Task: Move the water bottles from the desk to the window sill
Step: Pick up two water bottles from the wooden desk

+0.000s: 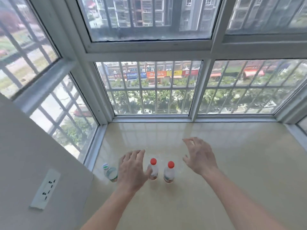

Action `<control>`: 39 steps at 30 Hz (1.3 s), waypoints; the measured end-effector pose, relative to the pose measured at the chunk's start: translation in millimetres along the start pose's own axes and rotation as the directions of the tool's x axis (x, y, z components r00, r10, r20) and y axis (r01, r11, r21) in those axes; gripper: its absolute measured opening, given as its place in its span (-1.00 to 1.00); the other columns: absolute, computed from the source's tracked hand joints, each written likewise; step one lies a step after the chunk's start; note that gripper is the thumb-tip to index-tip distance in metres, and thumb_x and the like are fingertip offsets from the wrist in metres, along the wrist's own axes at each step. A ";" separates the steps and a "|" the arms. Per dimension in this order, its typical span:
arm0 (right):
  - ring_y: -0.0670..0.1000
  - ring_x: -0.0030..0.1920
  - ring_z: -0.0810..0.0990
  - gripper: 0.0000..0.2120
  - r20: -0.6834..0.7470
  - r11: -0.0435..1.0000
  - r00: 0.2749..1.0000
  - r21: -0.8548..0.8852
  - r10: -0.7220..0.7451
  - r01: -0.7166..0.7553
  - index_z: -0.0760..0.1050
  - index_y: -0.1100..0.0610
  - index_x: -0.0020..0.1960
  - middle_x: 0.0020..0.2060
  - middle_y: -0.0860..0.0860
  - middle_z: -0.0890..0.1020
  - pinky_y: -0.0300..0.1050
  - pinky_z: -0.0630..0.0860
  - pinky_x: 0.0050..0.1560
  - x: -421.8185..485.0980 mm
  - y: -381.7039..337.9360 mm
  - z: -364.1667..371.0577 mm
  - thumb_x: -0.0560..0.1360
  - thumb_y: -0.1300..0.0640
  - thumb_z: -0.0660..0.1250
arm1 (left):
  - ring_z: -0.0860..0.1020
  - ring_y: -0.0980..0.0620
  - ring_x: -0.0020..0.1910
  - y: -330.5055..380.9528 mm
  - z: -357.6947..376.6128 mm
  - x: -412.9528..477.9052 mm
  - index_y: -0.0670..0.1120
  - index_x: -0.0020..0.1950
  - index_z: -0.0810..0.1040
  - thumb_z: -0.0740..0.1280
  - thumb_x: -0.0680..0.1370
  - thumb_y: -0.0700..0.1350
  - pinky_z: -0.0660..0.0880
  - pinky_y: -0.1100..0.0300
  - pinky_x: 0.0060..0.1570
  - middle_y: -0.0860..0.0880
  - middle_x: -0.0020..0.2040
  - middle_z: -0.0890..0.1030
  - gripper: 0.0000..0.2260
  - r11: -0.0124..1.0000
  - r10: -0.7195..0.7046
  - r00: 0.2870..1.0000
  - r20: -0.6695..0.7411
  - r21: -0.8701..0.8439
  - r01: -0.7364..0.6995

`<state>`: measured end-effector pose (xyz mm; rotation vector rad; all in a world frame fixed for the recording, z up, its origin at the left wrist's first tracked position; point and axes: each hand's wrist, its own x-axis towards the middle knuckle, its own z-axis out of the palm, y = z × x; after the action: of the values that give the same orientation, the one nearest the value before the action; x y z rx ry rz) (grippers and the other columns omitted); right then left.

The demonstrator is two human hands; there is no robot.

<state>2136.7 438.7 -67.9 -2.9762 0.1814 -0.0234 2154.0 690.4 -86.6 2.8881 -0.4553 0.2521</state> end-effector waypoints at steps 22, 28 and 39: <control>0.14 0.29 0.51 -0.51 -0.375 0.951 0.887 -0.037 0.270 -0.306 0.51 0.02 0.28 0.19 0.06 0.59 0.18 0.45 0.32 -87.2 17.6 -103.5 0.38 -0.09 0.31 | 0.46 -0.03 0.31 108.2 -83.5 68.1 0.05 0.43 0.39 0.14 0.49 0.30 0.37 0.00 0.31 0.05 0.32 0.53 -0.42 0.852 0.503 0.858 -0.103 -0.110 -0.512; 0.14 0.26 0.51 -0.51 -0.371 0.807 0.757 -0.033 0.538 -0.589 0.52 0.05 0.28 0.20 0.07 0.59 0.12 0.44 0.33 -172.5 35.3 -97.2 0.39 -0.08 0.31 | 0.46 -0.04 0.30 162.2 -67.9 51.0 0.04 0.42 0.42 0.12 0.47 0.30 0.38 -0.02 0.29 0.04 0.31 0.54 -0.40 0.674 0.716 0.695 -0.065 -0.191 -0.713; 0.13 0.26 0.49 -0.55 -0.413 0.424 0.388 -0.004 0.824 -0.906 0.51 0.06 0.29 0.15 0.04 0.57 0.12 0.43 0.28 -355.9 36.4 -92.4 0.44 -0.07 0.31 | 0.44 -0.06 0.33 277.0 -59.4 -45.1 0.04 0.44 0.38 0.11 0.47 0.29 0.34 -0.02 0.31 0.04 0.34 0.52 -0.39 0.264 0.953 0.298 -0.062 -0.314 -0.912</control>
<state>1776.8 431.8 15.4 -2.5955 1.9107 -0.4358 2015.0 458.9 10.5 1.9249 -2.0467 0.1074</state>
